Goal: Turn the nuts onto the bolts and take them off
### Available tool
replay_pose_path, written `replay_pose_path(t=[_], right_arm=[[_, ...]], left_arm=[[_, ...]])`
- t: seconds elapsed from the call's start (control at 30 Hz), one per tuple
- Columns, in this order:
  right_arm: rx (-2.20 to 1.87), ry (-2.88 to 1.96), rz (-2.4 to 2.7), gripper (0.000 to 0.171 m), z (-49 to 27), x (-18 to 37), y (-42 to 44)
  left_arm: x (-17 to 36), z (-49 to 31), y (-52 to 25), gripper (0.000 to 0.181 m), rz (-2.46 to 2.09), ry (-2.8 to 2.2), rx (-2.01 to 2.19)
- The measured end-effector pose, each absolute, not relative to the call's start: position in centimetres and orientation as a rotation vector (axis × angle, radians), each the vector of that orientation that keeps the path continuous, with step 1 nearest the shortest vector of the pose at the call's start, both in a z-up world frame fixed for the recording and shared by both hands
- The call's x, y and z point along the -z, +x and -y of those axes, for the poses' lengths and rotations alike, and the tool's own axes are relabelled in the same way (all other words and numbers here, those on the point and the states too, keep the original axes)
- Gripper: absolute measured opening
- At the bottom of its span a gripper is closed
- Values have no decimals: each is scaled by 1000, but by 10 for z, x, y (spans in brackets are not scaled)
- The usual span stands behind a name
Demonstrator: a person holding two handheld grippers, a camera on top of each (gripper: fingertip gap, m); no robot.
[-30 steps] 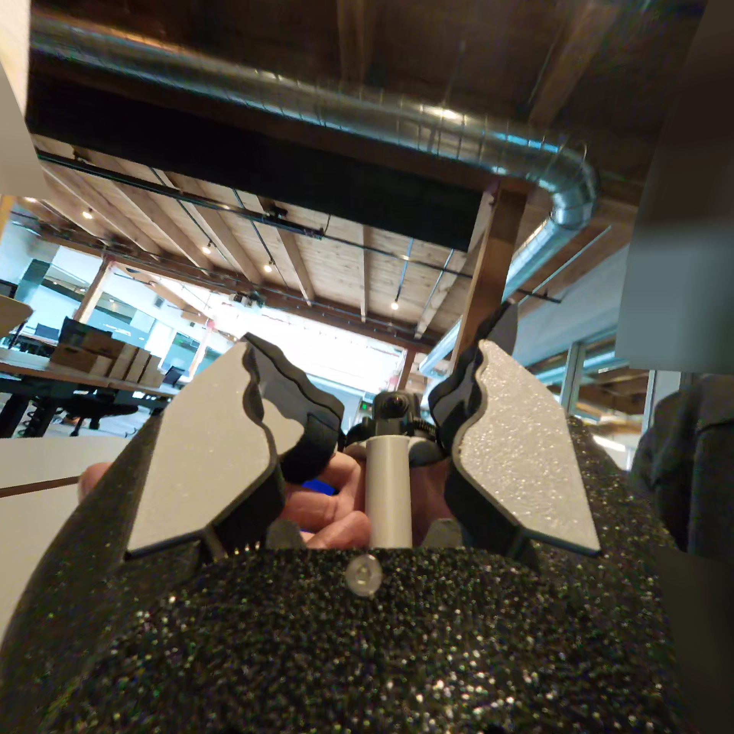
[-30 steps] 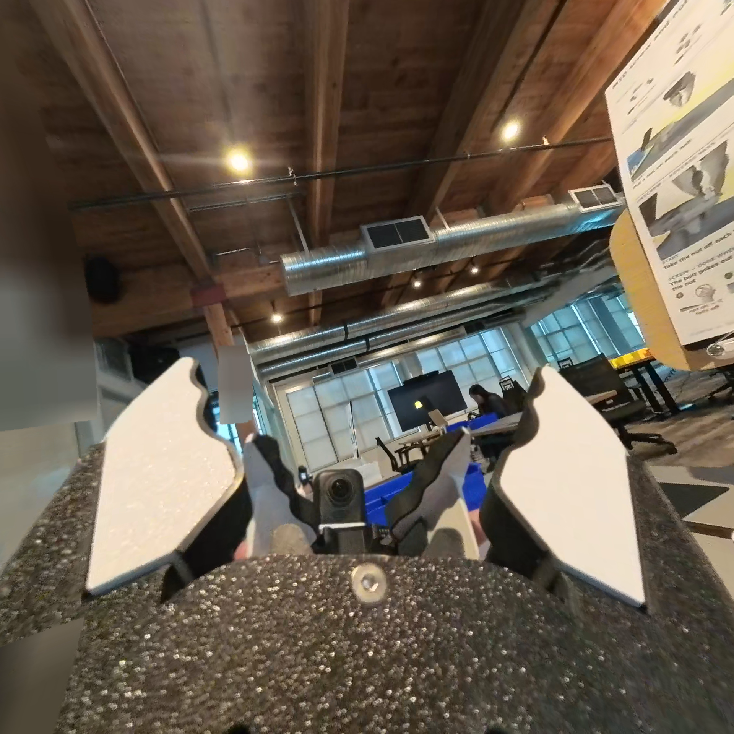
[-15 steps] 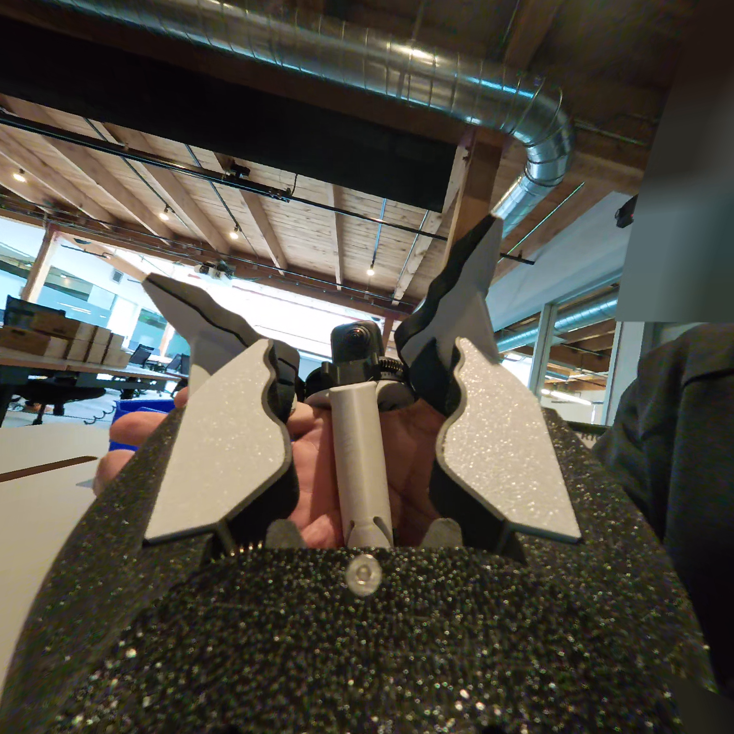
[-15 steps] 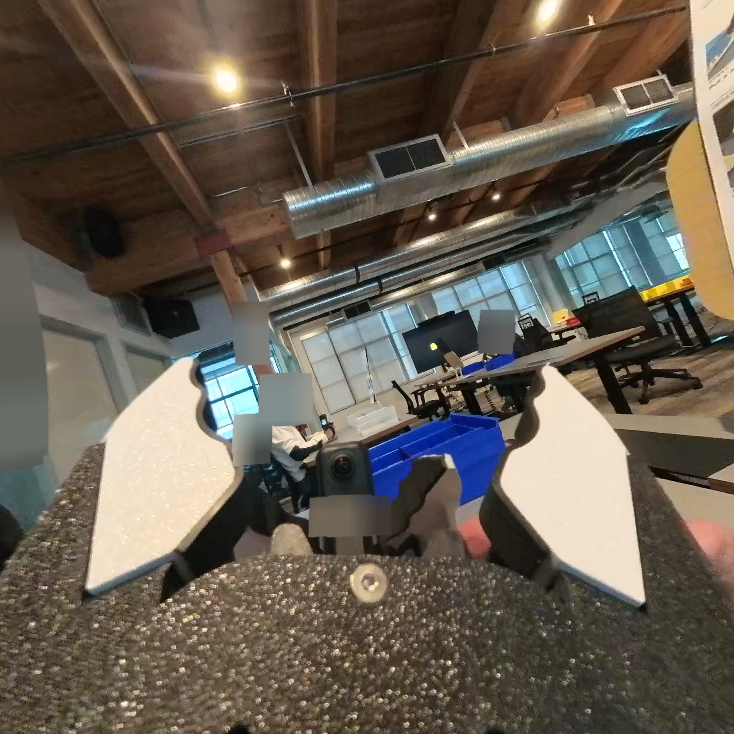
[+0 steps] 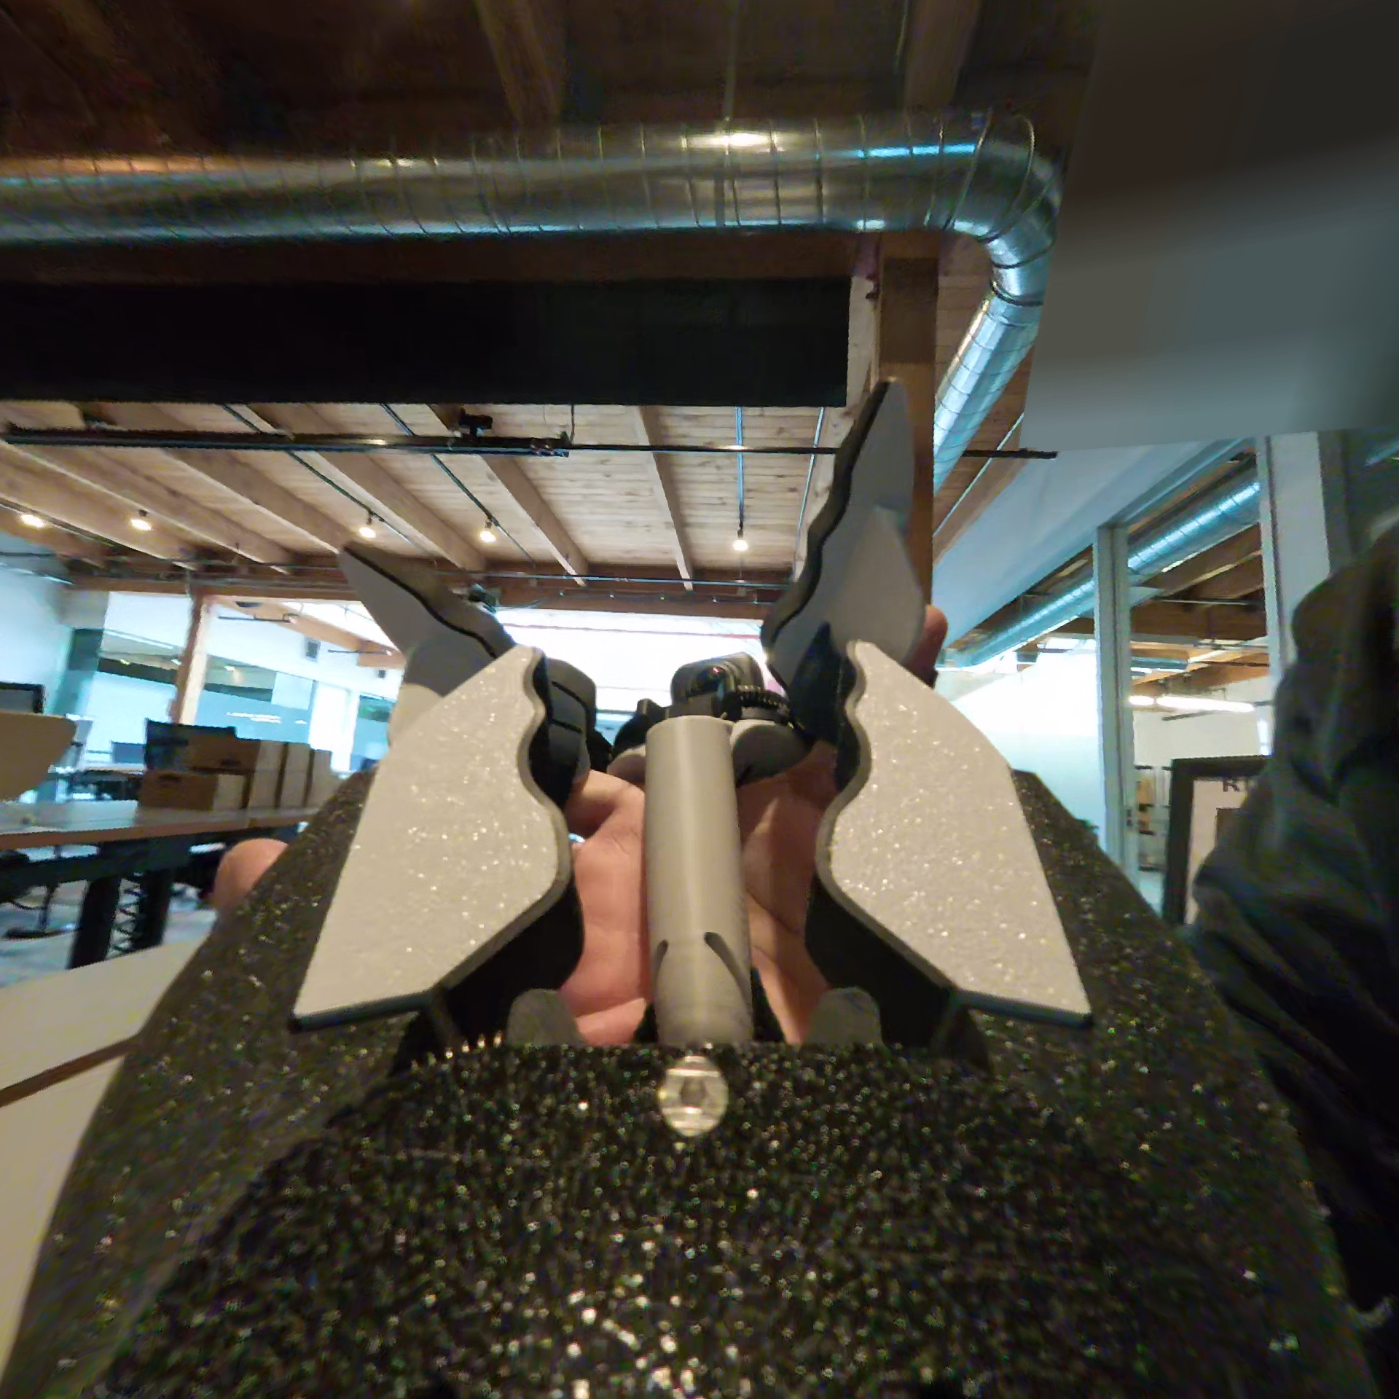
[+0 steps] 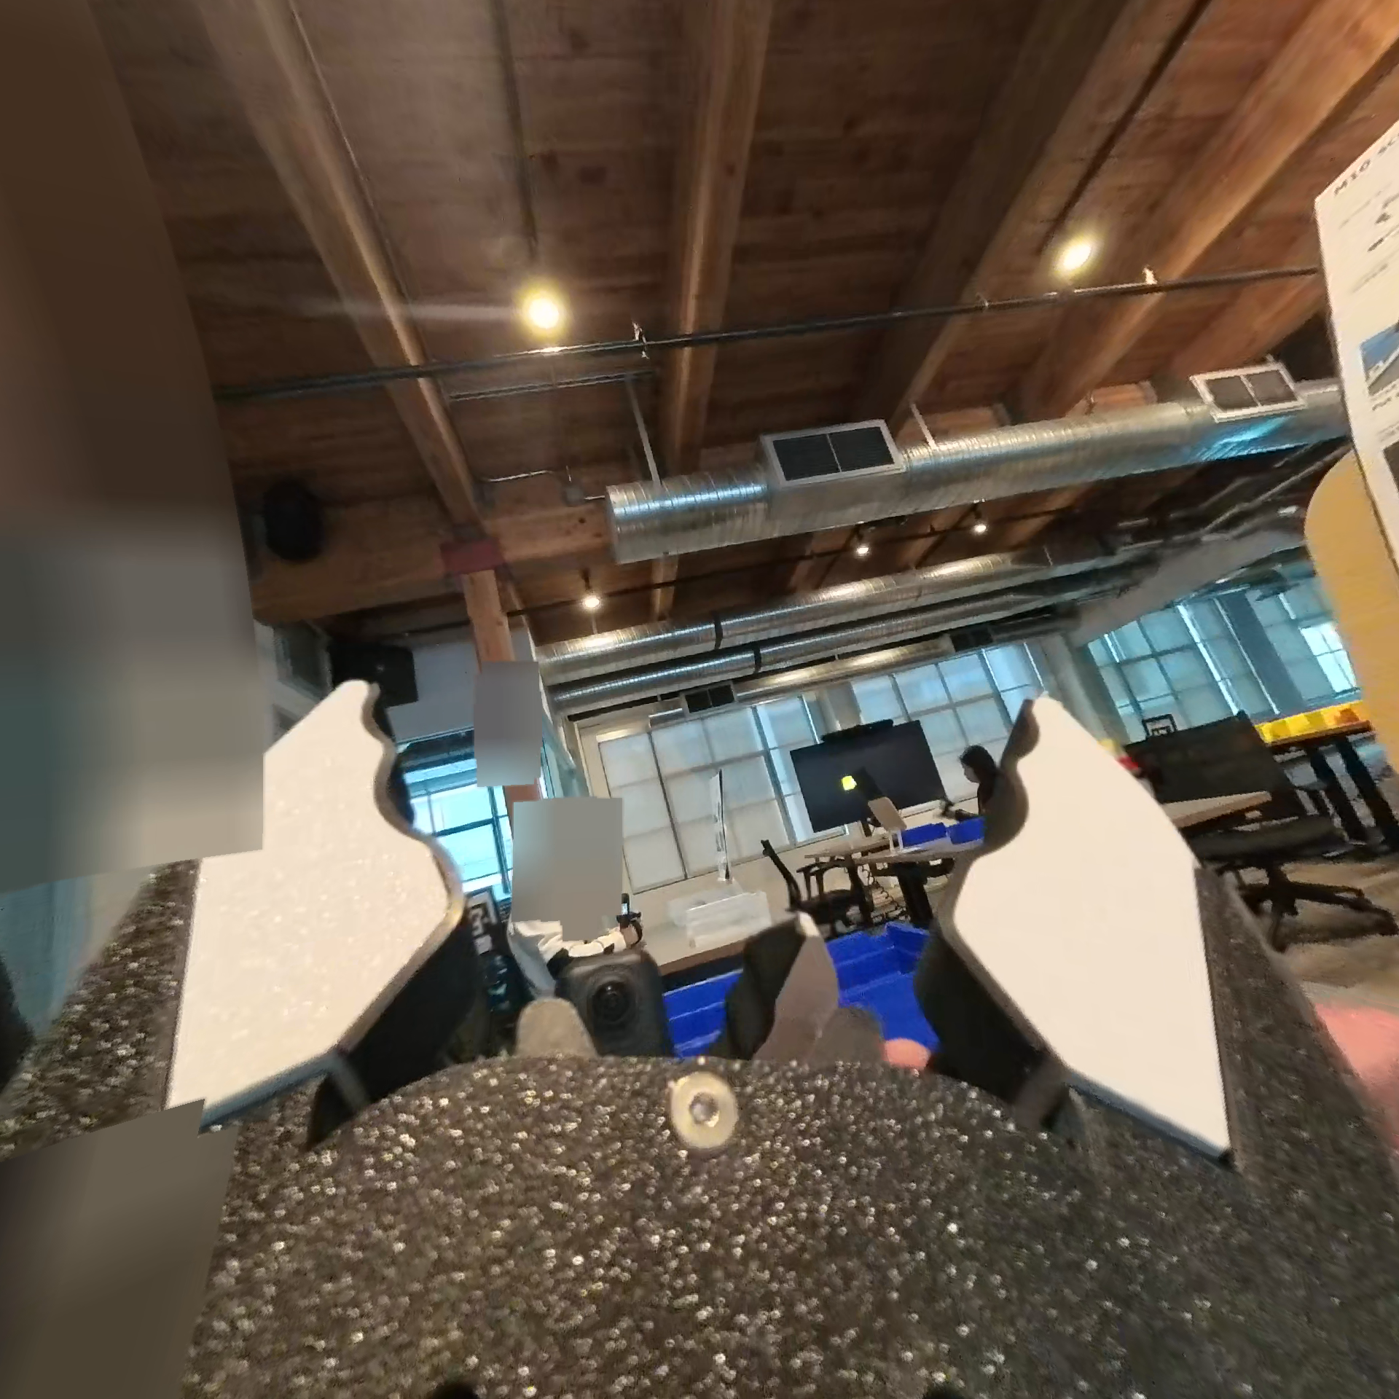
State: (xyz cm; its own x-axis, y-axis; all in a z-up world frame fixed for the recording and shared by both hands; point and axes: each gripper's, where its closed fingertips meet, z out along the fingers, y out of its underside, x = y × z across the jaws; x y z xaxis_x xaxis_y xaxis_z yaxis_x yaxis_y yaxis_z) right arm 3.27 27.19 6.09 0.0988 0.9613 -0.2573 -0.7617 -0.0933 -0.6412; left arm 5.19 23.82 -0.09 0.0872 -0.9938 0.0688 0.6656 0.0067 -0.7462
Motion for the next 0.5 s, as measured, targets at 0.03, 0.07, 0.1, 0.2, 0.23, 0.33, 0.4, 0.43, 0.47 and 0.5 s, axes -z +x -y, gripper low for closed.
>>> replay_pose_path(t=[0.03, 0.07, 0.1, 0.2, 0.23, 0.33, 0.4, 0.43, 0.47, 0.5], right_arm=[[-1490, -788, 336, 147, -272, -61, 33], [-1487, -796, 337, 147, -271, -61, 33], [-1485, -798, 333, 147, -271, -61, 33], [-1510, -806, 321, 147, -270, -62, 35], [-1517, -809, 321, 147, -270, -62, 35], [-1527, -826, 329, 146, -268, -61, 33], [-1539, -834, 339, 144, -266, -62, 32], [-1538, -842, 350, 144, -265, -62, 31], [-1546, -839, 367, 142, -262, -63, 30], [-1555, -834, 378, 141, -259, -64, 31]], left_arm=[[2, -238, 54, 74, -580, -741, 1439], [2, -238, 53, 73, -574, -739, 1460], [2, -238, 52, 73, -564, -736, 1474], [2, -238, 51, 72, -549, -743, 1523], [2, -238, 51, 72, -547, -743, 1535], [2, -235, 53, 71, -570, -747, 1538], [2, -232, 54, 70, -580, -741, 1559], [1, -230, 55, 69, -585, -737, 1572], [0, -229, 56, 68, -586, -733, 1586], [-1, -228, 55, 68, -582, -724, 1603]])
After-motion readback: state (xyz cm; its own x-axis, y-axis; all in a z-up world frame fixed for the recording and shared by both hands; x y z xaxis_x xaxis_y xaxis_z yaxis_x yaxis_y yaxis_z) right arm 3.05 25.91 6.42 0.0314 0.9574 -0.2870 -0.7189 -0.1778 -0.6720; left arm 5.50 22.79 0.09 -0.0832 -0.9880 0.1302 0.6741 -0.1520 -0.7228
